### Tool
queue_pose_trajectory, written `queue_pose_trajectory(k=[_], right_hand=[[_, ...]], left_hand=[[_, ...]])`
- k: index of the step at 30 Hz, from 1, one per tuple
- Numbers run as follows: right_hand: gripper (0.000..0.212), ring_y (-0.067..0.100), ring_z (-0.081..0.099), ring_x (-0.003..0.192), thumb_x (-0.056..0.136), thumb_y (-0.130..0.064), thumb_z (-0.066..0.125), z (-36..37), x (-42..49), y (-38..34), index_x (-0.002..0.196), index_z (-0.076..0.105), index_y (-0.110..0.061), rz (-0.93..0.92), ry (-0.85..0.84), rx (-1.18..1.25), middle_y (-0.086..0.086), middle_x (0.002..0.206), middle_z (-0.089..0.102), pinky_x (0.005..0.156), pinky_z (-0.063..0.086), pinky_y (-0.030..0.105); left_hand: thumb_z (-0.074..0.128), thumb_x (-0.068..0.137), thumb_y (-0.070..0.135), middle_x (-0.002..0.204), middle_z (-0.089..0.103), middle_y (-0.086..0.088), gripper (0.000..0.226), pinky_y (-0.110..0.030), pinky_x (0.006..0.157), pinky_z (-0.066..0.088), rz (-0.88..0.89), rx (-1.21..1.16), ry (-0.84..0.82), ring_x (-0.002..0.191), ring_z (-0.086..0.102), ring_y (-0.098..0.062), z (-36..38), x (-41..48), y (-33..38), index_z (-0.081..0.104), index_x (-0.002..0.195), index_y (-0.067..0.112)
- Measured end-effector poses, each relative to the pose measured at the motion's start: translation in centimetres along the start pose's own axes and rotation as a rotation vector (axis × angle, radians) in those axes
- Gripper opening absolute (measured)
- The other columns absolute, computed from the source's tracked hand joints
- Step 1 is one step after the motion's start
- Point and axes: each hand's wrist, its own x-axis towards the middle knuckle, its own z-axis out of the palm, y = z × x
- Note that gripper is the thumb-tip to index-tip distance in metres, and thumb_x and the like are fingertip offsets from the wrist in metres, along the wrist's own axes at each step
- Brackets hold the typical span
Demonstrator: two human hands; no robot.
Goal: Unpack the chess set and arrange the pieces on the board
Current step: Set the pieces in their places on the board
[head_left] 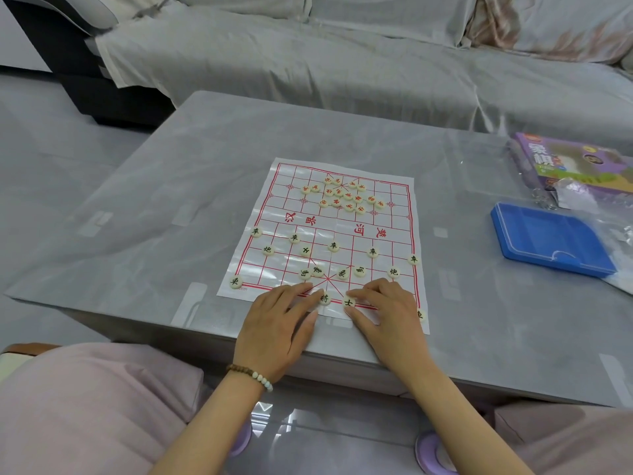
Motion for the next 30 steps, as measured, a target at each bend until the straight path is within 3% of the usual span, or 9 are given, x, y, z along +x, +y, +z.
queue_pose_trajectory(k=[6,13,18,25,30], right_hand=[[0.022,0.011,0.053,0.095,0.084,-0.032,0.067,-0.3,-0.1,-0.1,0.104,0.070,-0.025,-0.010,-0.008,0.029,-0.009,0.098,0.059,0.087,0.028,0.023],[0.022,0.001,0.044,0.102,0.086,-0.033,0.064,-1.8,2.1,-0.7,0.108,0.067,-0.027,-0.035,0.012,0.078,-0.010,0.110,0.058,0.094,0.022,0.018],[0.028,0.007,0.045,0.112,0.086,-0.039,0.062,-1.4,6.2,-2.4,0.112,0.065,-0.028,-0.060,-0.044,-0.015,-0.009,0.117,0.057,0.092,0.018,0.017],[0.032,0.016,0.047,0.110,0.086,-0.042,0.061,1.3,10.4,-4.5,0.114,0.065,-0.027,-0.109,-0.124,-0.160,-0.003,0.115,0.056,0.093,0.030,0.029],[0.027,0.016,0.046,0.110,0.085,-0.040,0.063,2.4,11.9,-4.4,0.110,0.066,-0.029,-0.132,-0.176,-0.188,-0.004,0.113,0.057,0.092,0.028,0.030]], left_hand=[[0.018,0.099,0.045,0.125,0.058,0.005,0.051,-0.030,0.096,0.040,-0.010,-0.048,0.005,0.114,0.048,-0.009,0.0,-0.1,-0.1,0.058,0.122,0.024],[0.021,0.097,0.049,0.126,0.055,0.004,0.051,-0.028,0.098,0.035,-0.108,-0.236,0.157,0.118,0.044,-0.007,-0.8,0.8,-0.7,0.055,0.125,0.024],[0.018,0.093,0.056,0.131,0.052,0.003,0.060,-0.031,0.104,0.034,-0.234,-0.223,0.152,0.123,0.043,-0.011,-1.6,2.2,-1.7,0.053,0.128,0.022],[0.013,0.092,0.050,0.135,0.051,0.003,0.062,-0.027,0.109,0.022,-0.307,-0.110,0.067,0.129,0.040,-0.014,-1.2,2.2,-1.7,0.054,0.129,0.020],[0.013,0.095,0.052,0.130,0.055,0.005,0.061,-0.026,0.108,0.023,-0.314,-0.130,0.119,0.126,0.042,-0.013,-1.3,2.1,-1.8,0.058,0.123,0.022]])
